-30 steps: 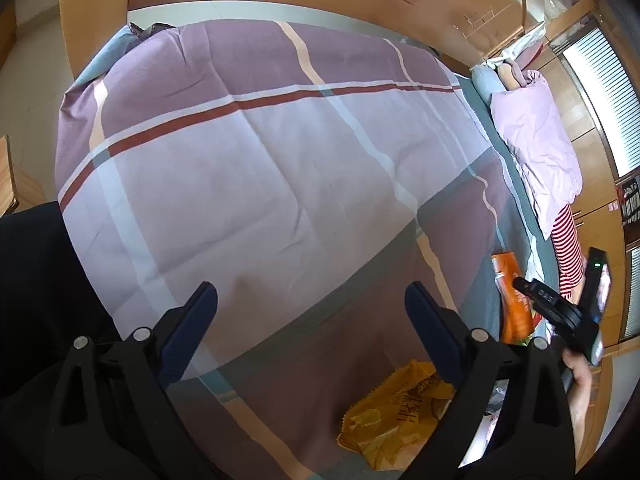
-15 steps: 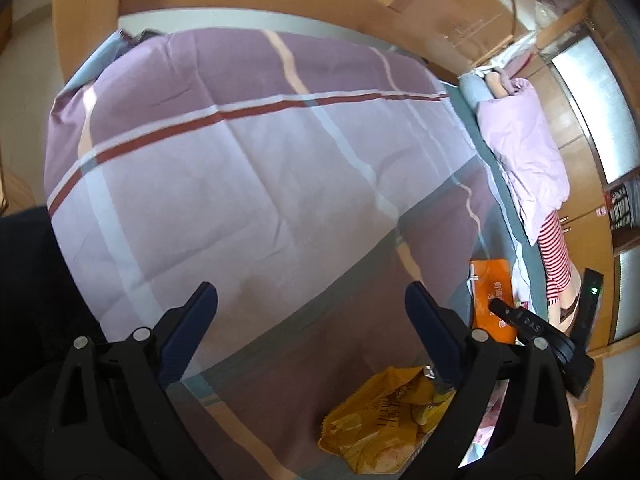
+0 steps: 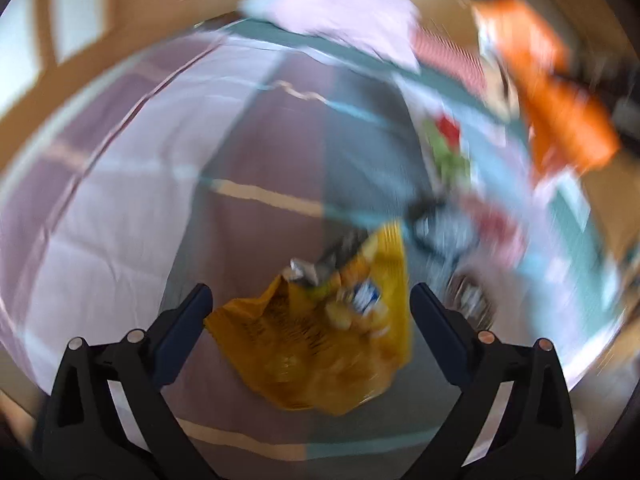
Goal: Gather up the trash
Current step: 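Lift and carry the orange bag and yellow chip bag toward the white bag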
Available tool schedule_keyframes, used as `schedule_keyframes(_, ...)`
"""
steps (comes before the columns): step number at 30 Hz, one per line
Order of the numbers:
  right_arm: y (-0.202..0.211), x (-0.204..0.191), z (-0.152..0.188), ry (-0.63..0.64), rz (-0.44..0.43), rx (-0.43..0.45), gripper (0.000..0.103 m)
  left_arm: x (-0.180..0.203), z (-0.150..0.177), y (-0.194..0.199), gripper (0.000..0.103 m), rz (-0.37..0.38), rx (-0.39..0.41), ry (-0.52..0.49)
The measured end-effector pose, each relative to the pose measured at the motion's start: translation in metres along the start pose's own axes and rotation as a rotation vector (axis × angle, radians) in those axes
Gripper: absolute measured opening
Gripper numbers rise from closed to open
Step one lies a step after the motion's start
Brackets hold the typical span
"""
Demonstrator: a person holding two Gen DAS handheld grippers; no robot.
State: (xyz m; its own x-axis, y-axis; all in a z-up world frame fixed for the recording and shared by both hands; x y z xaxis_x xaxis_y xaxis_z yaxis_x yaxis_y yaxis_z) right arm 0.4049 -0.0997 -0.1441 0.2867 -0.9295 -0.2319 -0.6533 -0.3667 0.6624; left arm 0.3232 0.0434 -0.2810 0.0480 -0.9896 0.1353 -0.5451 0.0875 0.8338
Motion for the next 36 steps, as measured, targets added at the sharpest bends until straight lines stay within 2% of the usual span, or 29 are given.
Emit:
schedule_keyframes(3, 0.028, 0.014, 0.041, -0.06, -0.022, -0.01, 0.034, 0.01, 0.01, -0.021, 0.098, -0.066, -0.087, -0.096)
schedule_keyframes(5, 0.044, 0.022, 0.067, -0.102, -0.012, -0.011, 0.034, 0.008, 0.016, -0.034, 0.099, -0.064, -0.146, -0.086)
schedule_keyframes(6, 0.05, 0.026, 0.078, -0.118, -0.005, -0.007, 0.034, 0.006, 0.015, -0.037, 0.097, -0.031, -0.151, -0.051)
schedule_keyframes(11, 0.078, 0.044, 0.139, -0.255, 0.0, 0.014, 0.034, -0.001, 0.012, -0.04, 0.073, 0.072, -0.138, 0.048)
schedule_keyframes(12, 0.081, 0.044, 0.145, -0.269, 0.002, 0.014, 0.034, -0.002, 0.012, -0.039, 0.063, 0.083, -0.131, 0.053)
schedule_keyframes(13, 0.085, 0.044, 0.154, -0.284, 0.012, 0.019, 0.034, -0.001, 0.012, -0.038, 0.059, 0.105, -0.122, 0.056)
schedule_keyframes(18, 0.107, 0.039, 0.172, -0.317, 0.022, 0.055, 0.034, 0.004, 0.014, -0.022, 0.041, 0.098, -0.052, 0.037)
schedule_keyframes(21, 0.129, 0.034, 0.177, -0.297, 0.047, 0.093, 0.034, -0.003, 0.011, 0.006, 0.041, 0.132, 0.025, 0.066)
schedule_keyframes(23, 0.147, 0.03, 0.178, -0.277, 0.059, 0.13, 0.034, -0.009, 0.009, 0.035, 0.041, 0.059, 0.099, 0.049)
schedule_keyframes(27, 0.172, 0.025, 0.179, -0.253, 0.078, 0.184, 0.034, -0.01, 0.013, 0.115, 0.041, -0.019, 0.248, 0.011)
schedule_keyframes(36, 0.235, -0.004, 0.178, -0.173, 0.077, 0.305, 0.034, 0.016, 0.025, 0.255, 0.042, -0.08, 0.471, -0.057)
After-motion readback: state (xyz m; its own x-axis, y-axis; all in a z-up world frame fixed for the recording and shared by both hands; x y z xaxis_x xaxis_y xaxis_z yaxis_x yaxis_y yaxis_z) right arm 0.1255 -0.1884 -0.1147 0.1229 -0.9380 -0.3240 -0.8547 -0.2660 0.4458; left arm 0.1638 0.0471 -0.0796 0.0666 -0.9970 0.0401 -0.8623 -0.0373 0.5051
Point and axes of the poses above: each gripper's, at about its wrist camera, not at the fingertips, and y roughly against the way its jaws point, x to its right, z to its underside, the point moved 6 cm from there along -y, roughly the way its jaws point
